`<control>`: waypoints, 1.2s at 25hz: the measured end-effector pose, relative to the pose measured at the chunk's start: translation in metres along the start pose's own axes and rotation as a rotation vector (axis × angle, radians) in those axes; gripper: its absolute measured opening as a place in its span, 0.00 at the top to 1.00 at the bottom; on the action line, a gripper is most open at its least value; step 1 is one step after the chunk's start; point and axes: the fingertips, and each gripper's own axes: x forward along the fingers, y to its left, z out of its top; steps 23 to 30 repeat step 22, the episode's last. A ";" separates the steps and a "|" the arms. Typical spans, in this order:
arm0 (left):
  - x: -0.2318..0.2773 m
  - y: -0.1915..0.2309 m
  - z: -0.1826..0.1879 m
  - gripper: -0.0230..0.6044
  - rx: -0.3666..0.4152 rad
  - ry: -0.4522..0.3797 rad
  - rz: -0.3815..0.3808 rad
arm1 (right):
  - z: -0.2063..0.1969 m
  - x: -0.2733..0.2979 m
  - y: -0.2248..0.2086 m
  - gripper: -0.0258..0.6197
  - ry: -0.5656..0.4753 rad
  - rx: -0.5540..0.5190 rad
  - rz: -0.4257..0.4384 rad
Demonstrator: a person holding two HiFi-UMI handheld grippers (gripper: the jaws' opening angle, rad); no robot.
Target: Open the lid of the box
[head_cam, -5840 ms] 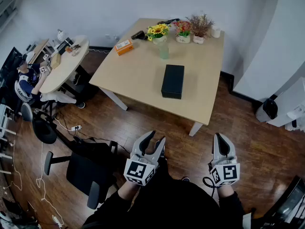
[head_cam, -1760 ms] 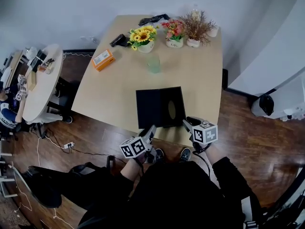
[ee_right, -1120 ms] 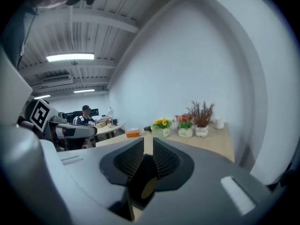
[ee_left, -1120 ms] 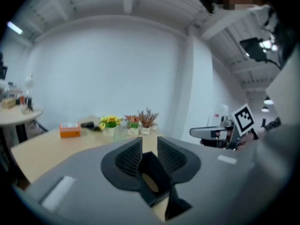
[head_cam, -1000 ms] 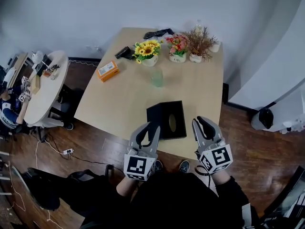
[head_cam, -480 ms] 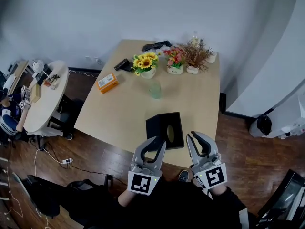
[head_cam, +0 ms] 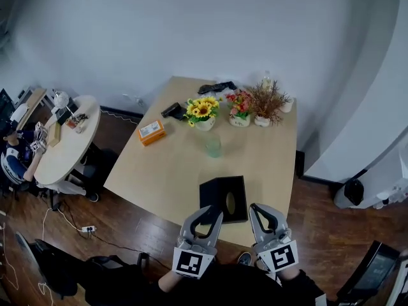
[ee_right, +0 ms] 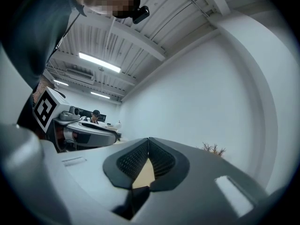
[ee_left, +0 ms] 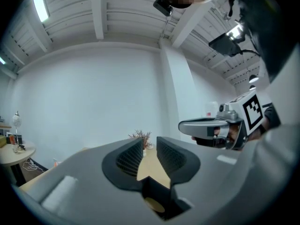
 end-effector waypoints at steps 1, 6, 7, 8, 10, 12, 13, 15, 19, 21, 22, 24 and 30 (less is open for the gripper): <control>-0.001 0.000 -0.001 0.85 0.014 0.003 -0.003 | -0.002 -0.001 0.000 0.96 0.006 -0.007 0.001; -0.005 -0.006 -0.013 0.85 -0.025 0.062 -0.006 | -0.007 -0.007 0.000 0.96 0.040 -0.005 -0.005; -0.004 -0.006 -0.014 0.85 -0.027 0.072 -0.008 | -0.007 -0.007 0.000 0.96 0.041 -0.005 -0.005; -0.003 -0.006 -0.014 0.85 -0.026 0.071 -0.009 | -0.007 -0.007 -0.001 0.96 0.041 -0.007 -0.006; -0.002 -0.005 -0.013 0.85 -0.028 0.066 -0.008 | -0.006 -0.007 -0.002 0.96 0.042 -0.012 -0.008; -0.001 -0.004 -0.014 0.85 -0.036 0.075 -0.006 | -0.006 -0.007 -0.002 0.96 0.040 -0.010 -0.006; 0.000 -0.003 -0.015 0.85 -0.040 0.078 -0.006 | -0.006 -0.006 -0.004 0.96 0.042 -0.009 -0.009; 0.003 -0.002 -0.014 0.85 -0.044 0.079 -0.006 | -0.007 -0.004 -0.007 0.96 0.046 -0.007 -0.014; 0.006 -0.002 -0.014 0.85 -0.045 0.064 -0.006 | -0.010 -0.003 -0.010 0.96 0.051 -0.004 -0.015; 0.008 -0.003 -0.013 0.85 -0.045 0.054 -0.008 | -0.011 -0.003 -0.010 0.96 0.053 -0.002 -0.016; 0.009 -0.003 -0.013 0.85 -0.044 0.051 -0.010 | -0.012 -0.003 -0.010 0.96 0.053 0.000 -0.015; 0.009 -0.003 -0.013 0.85 -0.044 0.051 -0.010 | -0.012 -0.003 -0.010 0.96 0.053 0.000 -0.015; 0.009 -0.003 -0.013 0.85 -0.044 0.051 -0.010 | -0.012 -0.003 -0.010 0.96 0.053 0.000 -0.015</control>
